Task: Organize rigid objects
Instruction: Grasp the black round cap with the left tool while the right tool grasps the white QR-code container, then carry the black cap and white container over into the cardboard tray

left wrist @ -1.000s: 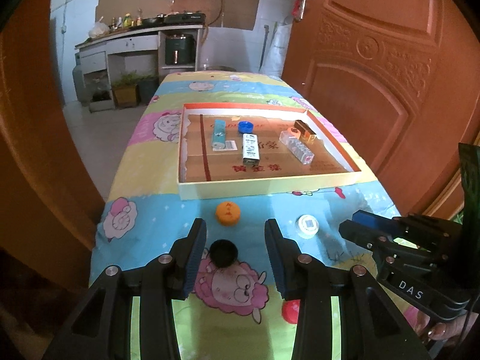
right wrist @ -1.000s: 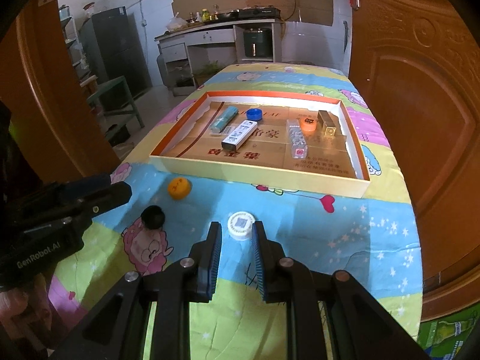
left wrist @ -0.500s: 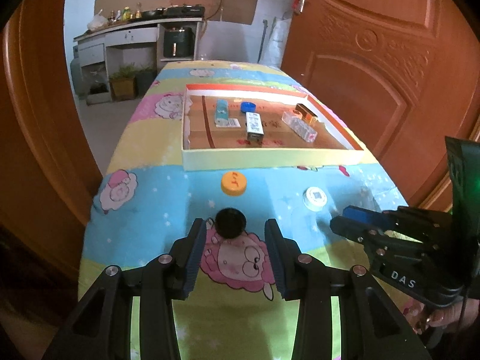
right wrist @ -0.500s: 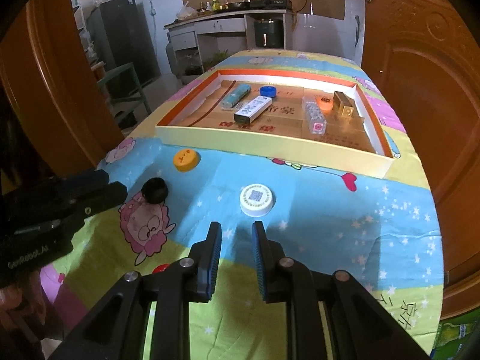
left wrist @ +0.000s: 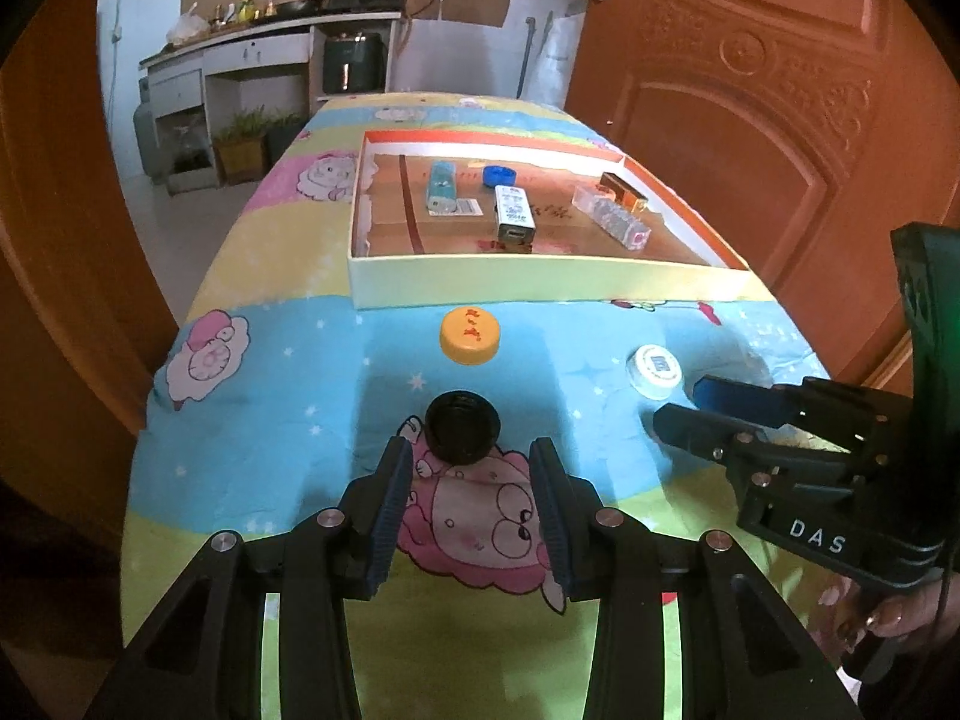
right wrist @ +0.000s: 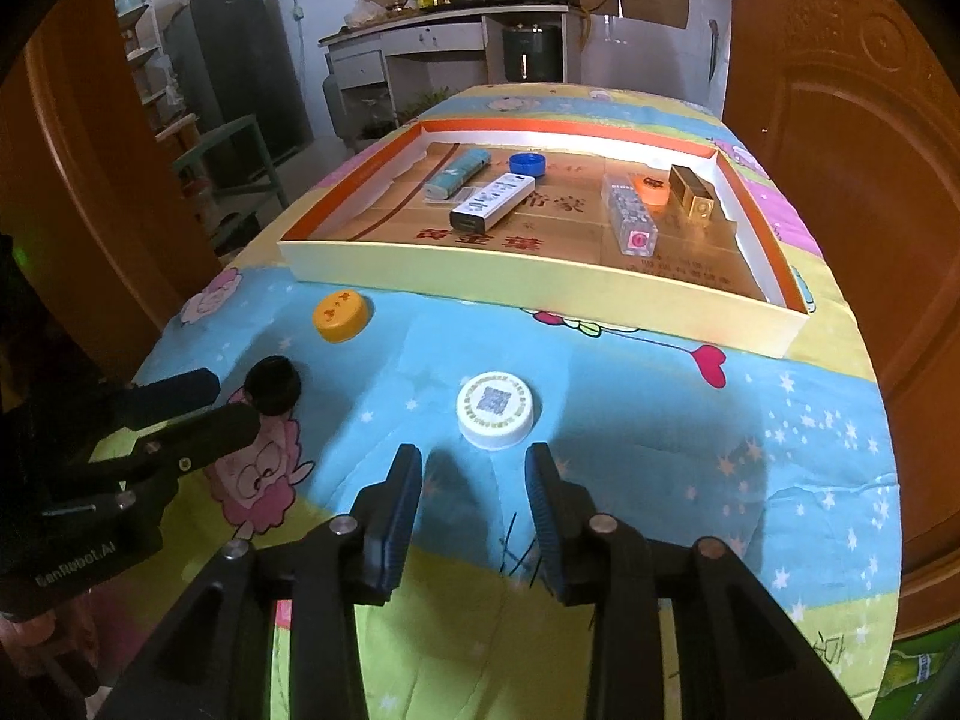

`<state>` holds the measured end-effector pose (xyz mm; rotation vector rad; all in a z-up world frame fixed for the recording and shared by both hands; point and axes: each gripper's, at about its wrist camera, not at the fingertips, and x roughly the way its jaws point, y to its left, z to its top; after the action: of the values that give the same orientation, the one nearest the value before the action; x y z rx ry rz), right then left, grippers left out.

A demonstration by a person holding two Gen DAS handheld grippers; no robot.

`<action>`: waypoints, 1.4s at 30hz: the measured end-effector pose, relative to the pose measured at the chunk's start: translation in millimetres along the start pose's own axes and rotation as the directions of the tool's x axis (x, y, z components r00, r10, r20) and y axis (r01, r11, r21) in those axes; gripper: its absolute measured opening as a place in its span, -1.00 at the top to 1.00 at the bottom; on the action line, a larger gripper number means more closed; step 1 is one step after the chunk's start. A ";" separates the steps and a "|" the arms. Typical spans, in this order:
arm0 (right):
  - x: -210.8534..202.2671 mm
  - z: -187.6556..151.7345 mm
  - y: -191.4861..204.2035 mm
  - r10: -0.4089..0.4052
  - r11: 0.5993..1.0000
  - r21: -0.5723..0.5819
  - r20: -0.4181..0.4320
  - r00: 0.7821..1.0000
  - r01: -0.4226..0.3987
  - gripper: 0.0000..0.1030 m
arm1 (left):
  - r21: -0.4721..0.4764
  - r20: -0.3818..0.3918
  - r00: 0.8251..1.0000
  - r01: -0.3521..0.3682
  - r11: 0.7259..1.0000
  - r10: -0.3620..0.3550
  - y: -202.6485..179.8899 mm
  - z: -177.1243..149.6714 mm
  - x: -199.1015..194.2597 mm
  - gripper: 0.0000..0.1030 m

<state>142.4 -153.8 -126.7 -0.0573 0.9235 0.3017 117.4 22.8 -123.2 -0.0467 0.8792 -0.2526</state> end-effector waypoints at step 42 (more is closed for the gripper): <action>3.8 15.2 -7.0 -0.009 0.999 0.047 0.018 1.000 0.008 0.43 | -0.016 -0.008 0.999 0.035 0.999 -0.035 6.1 2.2 15.9 0.45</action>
<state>158.4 -156.9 -121.0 -0.0155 0.9119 0.2728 130.0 24.8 -134.7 -0.0753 0.8891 -0.2788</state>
